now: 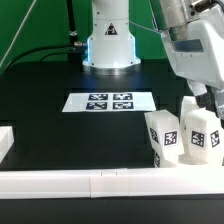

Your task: Assemble stool

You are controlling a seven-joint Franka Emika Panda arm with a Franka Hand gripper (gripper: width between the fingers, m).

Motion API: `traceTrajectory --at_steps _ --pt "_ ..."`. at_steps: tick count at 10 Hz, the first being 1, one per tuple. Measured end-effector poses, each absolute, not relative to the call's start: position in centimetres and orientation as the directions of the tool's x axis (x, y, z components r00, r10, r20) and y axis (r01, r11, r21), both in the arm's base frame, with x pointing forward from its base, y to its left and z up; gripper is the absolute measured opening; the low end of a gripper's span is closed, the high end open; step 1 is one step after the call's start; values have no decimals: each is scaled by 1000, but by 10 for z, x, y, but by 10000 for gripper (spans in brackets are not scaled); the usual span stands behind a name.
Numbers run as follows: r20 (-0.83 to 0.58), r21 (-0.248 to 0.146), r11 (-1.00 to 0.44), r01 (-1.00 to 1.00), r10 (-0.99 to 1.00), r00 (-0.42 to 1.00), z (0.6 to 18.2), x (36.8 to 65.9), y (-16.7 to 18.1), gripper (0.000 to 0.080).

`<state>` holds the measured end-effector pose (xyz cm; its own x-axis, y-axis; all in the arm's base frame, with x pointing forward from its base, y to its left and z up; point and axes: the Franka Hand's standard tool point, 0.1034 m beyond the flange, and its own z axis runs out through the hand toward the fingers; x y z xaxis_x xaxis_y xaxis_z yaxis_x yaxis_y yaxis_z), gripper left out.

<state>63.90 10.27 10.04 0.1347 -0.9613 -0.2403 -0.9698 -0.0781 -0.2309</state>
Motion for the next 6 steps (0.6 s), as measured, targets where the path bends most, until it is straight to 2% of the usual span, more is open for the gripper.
traceTrajectory --at_steps 2,4,5,6 --pt "-199 -264 -228 -937 -938 284 101 639 103 649" --pt "-148 -212 -610 -763 -752 642 112 639 112 649" --pt "-145 -208 -766 -608 -591 794 110 639 115 649" --pt "-136 -213 -799 -562 -545 827 106 640 114 649"
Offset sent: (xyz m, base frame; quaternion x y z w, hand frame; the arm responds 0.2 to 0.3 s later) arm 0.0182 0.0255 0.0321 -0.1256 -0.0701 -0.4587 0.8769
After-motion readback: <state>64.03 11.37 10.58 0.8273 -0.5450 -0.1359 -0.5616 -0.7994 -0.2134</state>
